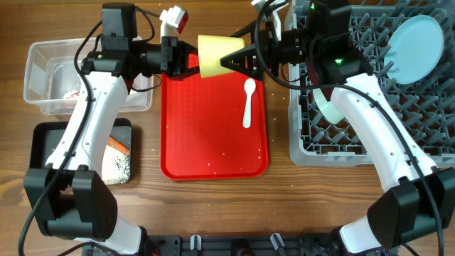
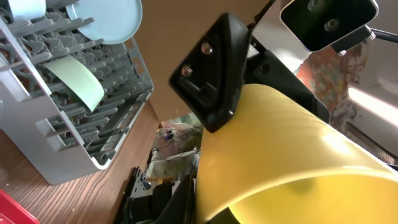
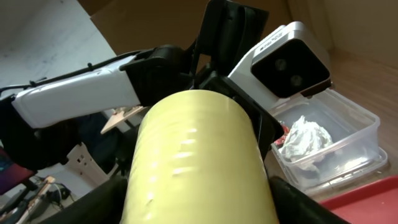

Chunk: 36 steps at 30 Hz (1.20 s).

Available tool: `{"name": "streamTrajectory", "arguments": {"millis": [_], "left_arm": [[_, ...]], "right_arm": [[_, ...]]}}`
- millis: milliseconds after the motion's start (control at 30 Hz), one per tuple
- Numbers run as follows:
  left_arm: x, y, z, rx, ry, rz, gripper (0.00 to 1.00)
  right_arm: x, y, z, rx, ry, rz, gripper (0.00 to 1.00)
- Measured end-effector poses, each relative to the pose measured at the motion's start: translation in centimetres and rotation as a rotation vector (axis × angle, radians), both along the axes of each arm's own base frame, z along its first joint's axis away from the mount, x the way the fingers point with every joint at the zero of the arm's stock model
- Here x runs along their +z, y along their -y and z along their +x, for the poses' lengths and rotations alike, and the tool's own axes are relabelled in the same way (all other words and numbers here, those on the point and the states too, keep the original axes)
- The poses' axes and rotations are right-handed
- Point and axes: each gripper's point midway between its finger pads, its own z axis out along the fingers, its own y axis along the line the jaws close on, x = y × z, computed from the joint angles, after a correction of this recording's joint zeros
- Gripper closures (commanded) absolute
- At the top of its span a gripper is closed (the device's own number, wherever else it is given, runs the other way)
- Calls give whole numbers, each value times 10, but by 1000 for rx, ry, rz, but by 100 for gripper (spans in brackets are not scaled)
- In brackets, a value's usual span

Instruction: Sort waste into correct bins and load items into the dishwasher rack

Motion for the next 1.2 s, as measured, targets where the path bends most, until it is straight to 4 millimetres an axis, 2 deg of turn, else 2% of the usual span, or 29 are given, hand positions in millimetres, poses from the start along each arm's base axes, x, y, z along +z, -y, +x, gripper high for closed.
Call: {"name": "streamTrajectory", "arguments": {"millis": [100,167,233,467,600,667,867,900,967,1067,1100,1200], "left_arm": [[0,0,0,0,2,0,91],[0,0,0,-1,0,-1,82],[0,0,0,-1,0,-1,76],[0,0,0,-1,-4,-1,75],[0,-4,2,11,-4,-1,76],[0,-9,5,24,-4,-1,75],[-5,-45,27,153,-4,28,68],[-9,-52,34,195,-11,53,64],[-21,-57,43,265,-38,115,62],[-48,-66,53,369,-91,245,62],[-65,-73,58,431,-128,336,62],[-100,-95,63,555,-192,535,60]], "right_arm": [[0,0,0,-2,-6,-1,38],[0,0,0,-1,-5,0,40],[0,0,0,-1,-5,0,40],[1,8,2,-1,-7,5,40],[-1,31,14,-40,-42,5,40],[-6,50,24,-87,-80,-1,41],[-27,95,46,-237,-234,-41,37],[-40,106,52,-305,-290,-79,37],[-68,121,59,-426,-384,-171,36],[-91,138,61,-568,-435,-298,36],[-95,148,58,-640,-445,-359,36],[-84,173,43,-811,-415,-470,34]]}}
